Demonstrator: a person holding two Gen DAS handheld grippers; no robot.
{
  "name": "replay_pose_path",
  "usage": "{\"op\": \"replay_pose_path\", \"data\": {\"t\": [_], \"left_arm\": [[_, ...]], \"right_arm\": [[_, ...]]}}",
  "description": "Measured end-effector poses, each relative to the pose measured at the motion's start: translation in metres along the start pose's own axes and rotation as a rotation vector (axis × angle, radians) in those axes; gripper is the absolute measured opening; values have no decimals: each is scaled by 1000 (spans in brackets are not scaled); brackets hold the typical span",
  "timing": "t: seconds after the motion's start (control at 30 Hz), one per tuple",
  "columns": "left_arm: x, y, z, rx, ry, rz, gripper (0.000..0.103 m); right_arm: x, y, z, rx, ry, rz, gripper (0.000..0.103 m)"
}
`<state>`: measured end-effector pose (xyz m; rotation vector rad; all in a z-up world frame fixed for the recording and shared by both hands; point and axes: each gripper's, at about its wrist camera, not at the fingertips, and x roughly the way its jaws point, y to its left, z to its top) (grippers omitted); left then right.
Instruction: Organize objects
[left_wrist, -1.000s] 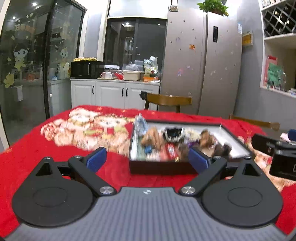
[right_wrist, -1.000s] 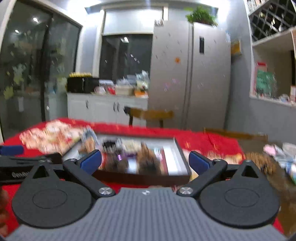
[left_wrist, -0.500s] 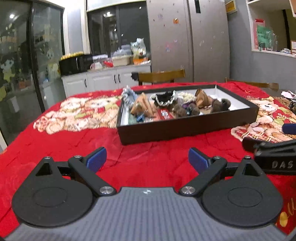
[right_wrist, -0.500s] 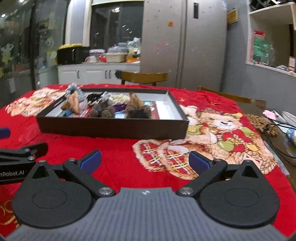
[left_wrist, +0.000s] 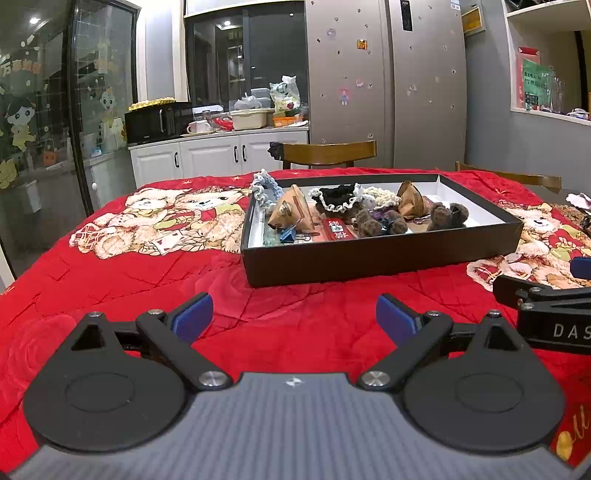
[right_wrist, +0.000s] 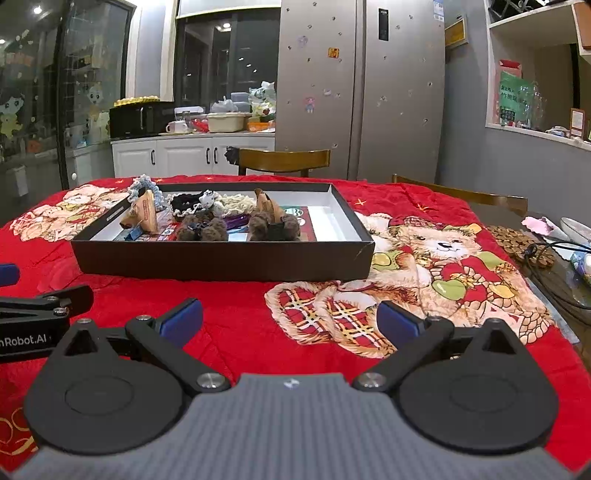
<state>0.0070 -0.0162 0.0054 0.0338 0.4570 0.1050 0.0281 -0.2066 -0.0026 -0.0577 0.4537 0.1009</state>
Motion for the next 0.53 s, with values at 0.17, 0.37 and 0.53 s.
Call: {"op": "replay_pose_path", "data": {"t": [0.17, 0.37, 0.53], "left_arm": [[2, 0, 0, -3, 13, 2, 97], [3, 0, -1, -3, 15, 0, 97], [3, 0, 0, -4, 17, -3, 97]], "right_arm": [[2, 0, -1, -2, 14, 7, 103], [5, -1, -1, 9, 28, 7, 103], [5, -1, -1, 11, 31, 5, 103]]}}
